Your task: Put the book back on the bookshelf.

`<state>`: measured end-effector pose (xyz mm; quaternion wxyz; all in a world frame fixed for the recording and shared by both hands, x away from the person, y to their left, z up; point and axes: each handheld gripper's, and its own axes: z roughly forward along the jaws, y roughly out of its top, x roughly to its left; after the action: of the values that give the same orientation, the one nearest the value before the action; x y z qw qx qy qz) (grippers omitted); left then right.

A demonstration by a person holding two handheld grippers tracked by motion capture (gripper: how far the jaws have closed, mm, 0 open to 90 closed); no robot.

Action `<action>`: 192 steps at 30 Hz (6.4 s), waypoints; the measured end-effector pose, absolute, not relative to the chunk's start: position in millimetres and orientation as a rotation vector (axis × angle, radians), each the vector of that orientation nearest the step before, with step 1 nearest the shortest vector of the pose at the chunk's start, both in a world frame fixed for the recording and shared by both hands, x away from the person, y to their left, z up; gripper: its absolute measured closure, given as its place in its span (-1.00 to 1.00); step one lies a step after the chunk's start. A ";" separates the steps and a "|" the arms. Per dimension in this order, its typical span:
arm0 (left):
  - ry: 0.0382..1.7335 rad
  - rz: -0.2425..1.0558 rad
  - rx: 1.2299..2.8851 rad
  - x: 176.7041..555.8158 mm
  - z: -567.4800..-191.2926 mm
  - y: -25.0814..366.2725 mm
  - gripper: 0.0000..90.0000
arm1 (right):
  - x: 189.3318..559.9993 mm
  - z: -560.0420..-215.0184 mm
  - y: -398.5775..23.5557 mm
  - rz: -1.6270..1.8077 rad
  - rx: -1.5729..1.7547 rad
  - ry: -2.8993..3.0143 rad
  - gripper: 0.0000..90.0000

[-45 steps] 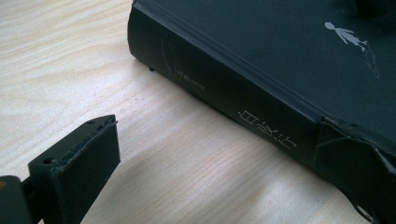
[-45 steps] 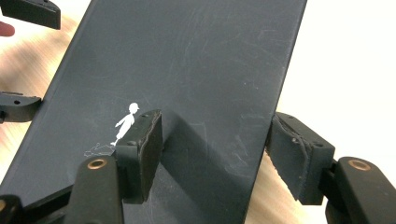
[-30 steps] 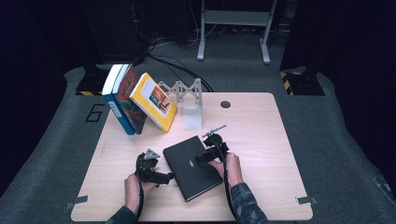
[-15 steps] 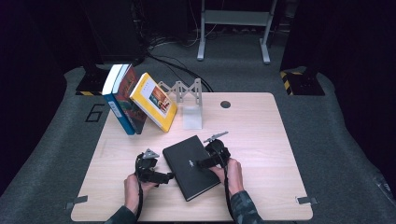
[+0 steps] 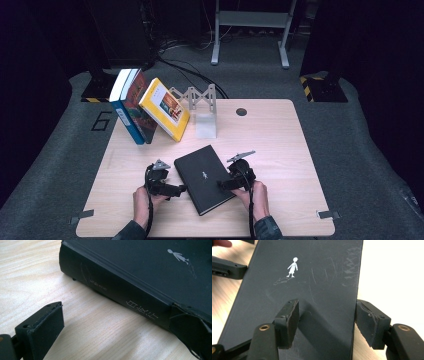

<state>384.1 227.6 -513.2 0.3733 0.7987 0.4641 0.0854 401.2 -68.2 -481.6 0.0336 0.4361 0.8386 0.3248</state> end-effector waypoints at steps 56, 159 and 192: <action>1.258 0.169 1.942 395.9 -515.2 229.5 -0.99 | 455.7 -480.8 -47.2 1.011 1.222 2.598 -0.12; 1.333 0.059 1.781 459.3 -486.2 250.3 0.40 | 373.7 -484.0 -47.2 1.056 1.150 2.401 1.00; 1.293 0.062 1.790 459.1 -464.8 252.6 0.74 | 365.4 -487.4 -52.4 1.107 1.164 2.335 1.00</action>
<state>459.1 252.6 -464.8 0.4496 0.7238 0.5228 0.0249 365.4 -52.4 -487.4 0.1531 0.4058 0.8142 0.3858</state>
